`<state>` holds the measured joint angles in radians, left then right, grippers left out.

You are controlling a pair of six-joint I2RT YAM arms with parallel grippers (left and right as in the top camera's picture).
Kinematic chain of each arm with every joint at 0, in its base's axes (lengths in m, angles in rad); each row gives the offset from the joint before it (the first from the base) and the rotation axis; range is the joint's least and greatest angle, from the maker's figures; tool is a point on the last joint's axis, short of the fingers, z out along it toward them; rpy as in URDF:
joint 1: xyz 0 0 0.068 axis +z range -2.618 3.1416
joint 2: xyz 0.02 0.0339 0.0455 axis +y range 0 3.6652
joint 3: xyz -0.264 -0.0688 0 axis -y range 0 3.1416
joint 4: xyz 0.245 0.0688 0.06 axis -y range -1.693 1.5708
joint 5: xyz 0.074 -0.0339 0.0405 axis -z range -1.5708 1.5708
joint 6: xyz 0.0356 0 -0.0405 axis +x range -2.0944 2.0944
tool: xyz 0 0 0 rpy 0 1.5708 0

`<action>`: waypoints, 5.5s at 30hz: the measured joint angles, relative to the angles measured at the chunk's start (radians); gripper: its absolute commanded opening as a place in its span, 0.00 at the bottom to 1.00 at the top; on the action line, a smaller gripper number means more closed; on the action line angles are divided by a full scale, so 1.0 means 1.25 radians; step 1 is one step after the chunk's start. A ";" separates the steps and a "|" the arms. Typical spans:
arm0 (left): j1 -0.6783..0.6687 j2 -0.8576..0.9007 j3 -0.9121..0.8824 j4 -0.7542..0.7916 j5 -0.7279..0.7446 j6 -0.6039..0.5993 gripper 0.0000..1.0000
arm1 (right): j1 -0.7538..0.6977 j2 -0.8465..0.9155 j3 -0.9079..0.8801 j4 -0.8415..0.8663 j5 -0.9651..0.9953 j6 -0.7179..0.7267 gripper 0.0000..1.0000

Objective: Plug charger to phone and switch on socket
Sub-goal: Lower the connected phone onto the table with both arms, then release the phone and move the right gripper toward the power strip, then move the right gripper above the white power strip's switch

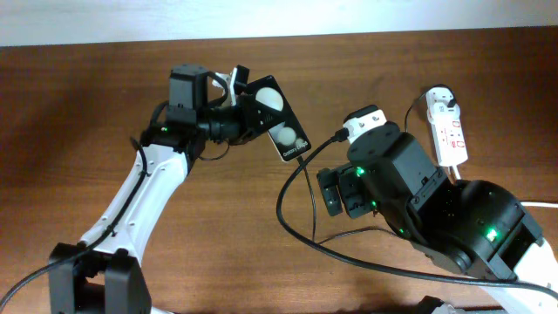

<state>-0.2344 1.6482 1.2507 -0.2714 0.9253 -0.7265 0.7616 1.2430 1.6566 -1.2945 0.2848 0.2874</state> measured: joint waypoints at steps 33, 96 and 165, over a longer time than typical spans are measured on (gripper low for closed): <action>-0.045 0.392 0.182 -0.411 -0.054 0.706 0.04 | -0.001 0.123 -0.105 -0.038 -0.020 0.105 0.99; 0.094 -0.608 0.267 -0.987 -0.699 0.670 0.99 | -0.294 0.371 -0.109 0.172 -0.119 0.302 0.04; 0.222 -1.232 0.275 -1.102 -0.699 0.670 0.99 | -0.465 -0.185 -0.092 0.639 -0.448 0.177 0.08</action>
<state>0.0425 0.1078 1.5944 -1.6493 0.0513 0.1112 0.1799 1.0122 1.5421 -0.4953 -0.2756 0.5087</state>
